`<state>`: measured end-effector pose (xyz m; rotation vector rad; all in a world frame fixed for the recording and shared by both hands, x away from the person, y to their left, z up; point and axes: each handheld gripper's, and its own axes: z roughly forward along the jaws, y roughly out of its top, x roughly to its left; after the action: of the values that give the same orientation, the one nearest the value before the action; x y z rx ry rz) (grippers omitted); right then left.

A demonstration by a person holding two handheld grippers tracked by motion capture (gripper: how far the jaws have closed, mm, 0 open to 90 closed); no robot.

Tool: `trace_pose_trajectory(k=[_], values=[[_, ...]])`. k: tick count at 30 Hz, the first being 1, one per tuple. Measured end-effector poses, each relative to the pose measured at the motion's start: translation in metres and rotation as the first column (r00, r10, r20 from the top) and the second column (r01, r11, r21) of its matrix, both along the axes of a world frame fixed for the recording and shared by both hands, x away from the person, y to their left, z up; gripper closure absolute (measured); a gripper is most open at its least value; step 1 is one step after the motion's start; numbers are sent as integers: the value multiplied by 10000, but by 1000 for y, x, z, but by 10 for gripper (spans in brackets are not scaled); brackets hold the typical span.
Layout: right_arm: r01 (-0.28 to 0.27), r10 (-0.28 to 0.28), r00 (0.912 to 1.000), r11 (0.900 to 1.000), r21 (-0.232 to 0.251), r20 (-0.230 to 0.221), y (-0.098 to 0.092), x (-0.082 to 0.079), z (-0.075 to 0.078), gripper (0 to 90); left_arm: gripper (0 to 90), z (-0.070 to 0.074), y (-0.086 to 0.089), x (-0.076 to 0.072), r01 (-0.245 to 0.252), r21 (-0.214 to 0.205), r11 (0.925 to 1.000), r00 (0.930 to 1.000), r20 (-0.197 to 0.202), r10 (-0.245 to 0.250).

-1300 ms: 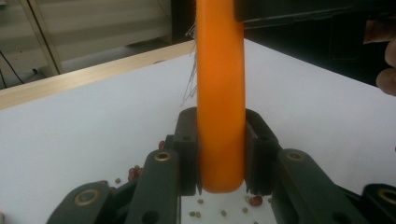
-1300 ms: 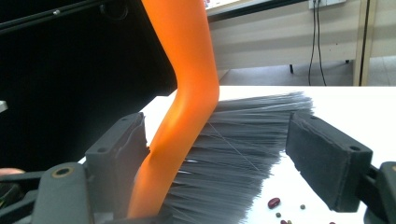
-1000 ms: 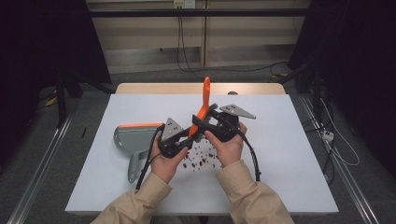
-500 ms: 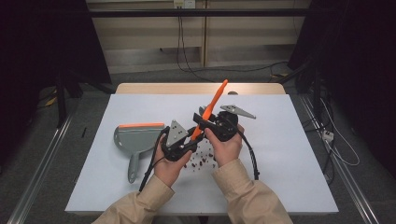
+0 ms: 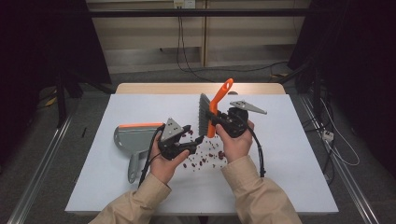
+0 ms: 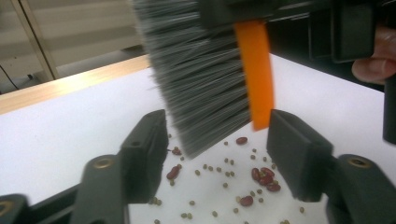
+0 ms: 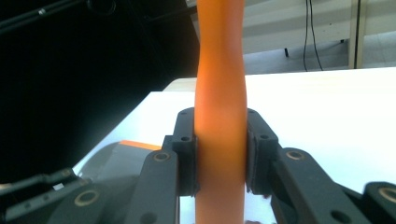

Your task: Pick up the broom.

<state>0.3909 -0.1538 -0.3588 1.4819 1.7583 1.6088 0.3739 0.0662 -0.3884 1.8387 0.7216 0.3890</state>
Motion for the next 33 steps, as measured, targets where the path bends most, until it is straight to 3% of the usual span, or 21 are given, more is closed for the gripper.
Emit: trace_pose_trajectory(k=[3, 6, 19, 21, 26, 33], values=[[-51, 51, 10000, 9999, -165, 25, -9, 0, 1, 706, 284, 1, 3, 1, 22, -82, 10000, 9999, 116, -21], [-88, 90, 10000, 9988, -479, 28, -19, -1, 2, 706, 266, 3, 8, 3, 186, -113, 9998, 9998, 118, -185], [-387, 387, 9992, 9939, -1034, -18, -53, -7, -1, 705, 168, 9, 33, 4, 544, -314, 9980, 9985, 84, -541], [-437, 425, 9990, 9938, -1027, -141, -58, -7, -1, 705, 164, 10, 39, 4, 602, -473, 9971, 9982, 34, -601], [-499, 461, 9985, 9897, -1344, -310, -67, -9, -3, 705, 141, 10, 54, 3, 675, -466, 9966, 9976, 170, -668], [-547, 432, 9964, 9852, -1627, -731, -80, -10, -4, 705, 106, 11, 78, 2, 762, -473, 9960, 9971, 45, -761]])
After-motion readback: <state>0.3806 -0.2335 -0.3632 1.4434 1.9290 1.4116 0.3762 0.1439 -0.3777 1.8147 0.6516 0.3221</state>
